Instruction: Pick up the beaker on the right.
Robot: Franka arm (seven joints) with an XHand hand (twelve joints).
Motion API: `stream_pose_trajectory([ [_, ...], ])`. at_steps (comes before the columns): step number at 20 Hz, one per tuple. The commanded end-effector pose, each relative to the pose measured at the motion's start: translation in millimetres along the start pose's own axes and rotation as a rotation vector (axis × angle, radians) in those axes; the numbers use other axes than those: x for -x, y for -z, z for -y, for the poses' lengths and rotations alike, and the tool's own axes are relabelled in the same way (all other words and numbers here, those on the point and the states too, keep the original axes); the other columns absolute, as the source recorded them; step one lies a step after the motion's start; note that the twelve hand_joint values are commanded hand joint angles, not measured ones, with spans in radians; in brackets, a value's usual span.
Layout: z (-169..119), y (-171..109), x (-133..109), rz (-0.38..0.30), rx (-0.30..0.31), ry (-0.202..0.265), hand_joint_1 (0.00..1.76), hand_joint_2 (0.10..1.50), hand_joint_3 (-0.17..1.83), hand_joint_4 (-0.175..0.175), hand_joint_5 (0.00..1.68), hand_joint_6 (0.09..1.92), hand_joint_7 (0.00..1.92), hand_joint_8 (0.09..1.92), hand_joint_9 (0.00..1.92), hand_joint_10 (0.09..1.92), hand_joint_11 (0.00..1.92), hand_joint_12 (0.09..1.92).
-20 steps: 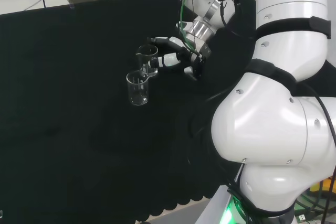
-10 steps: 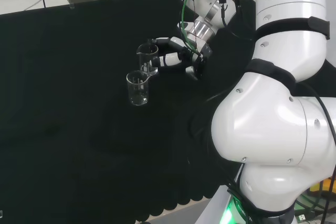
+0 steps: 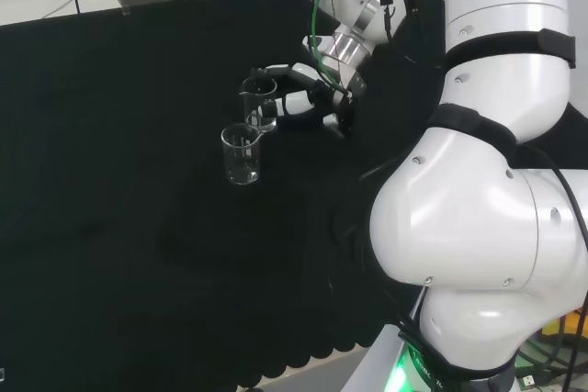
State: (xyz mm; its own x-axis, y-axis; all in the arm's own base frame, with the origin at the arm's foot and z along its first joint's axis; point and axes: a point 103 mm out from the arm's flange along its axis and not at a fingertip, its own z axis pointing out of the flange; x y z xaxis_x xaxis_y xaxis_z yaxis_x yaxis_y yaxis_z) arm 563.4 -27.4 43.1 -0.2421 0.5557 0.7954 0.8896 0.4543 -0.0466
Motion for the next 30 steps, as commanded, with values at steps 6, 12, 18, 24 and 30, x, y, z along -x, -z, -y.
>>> stream_pose_trajectory([
  [6, -10.9, -13.7, -7.8, 0.009, -0.026, -0.005, 0.80, 0.81, -0.17, -0.037, 0.41, 0.09, 0.19, 0.76, 0.36, 0.64, 0.00, 1.35],
  [12, -12.1, -17.8, -6.5, 0.015, -0.001, -0.036, 0.87, 0.83, -0.17, -0.033, 0.48, 0.15, 0.21, 0.76, 0.38, 0.64, 0.00, 1.36],
  [18, -12.3, -12.8, -16.1, -0.017, 0.136, -0.027, 1.07, 0.95, -0.11, 0.026, 0.81, 1.06, 0.60, 0.89, 0.71, 0.68, 0.24, 1.35],
  [24, -4.3, 5.7, -13.1, 0.031, 0.256, -0.063, 1.28, 0.50, 1.03, -0.081, 1.15, 1.20, 1.27, 0.83, 1.24, 0.83, 1.16, 0.89],
  [30, 7.1, 32.3, -30.9, 0.209, 0.324, -0.054, 1.24, 0.43, 1.12, -0.104, 1.22, 1.03, 1.35, 1.05, 1.46, 0.89, 1.28, 0.88],
])
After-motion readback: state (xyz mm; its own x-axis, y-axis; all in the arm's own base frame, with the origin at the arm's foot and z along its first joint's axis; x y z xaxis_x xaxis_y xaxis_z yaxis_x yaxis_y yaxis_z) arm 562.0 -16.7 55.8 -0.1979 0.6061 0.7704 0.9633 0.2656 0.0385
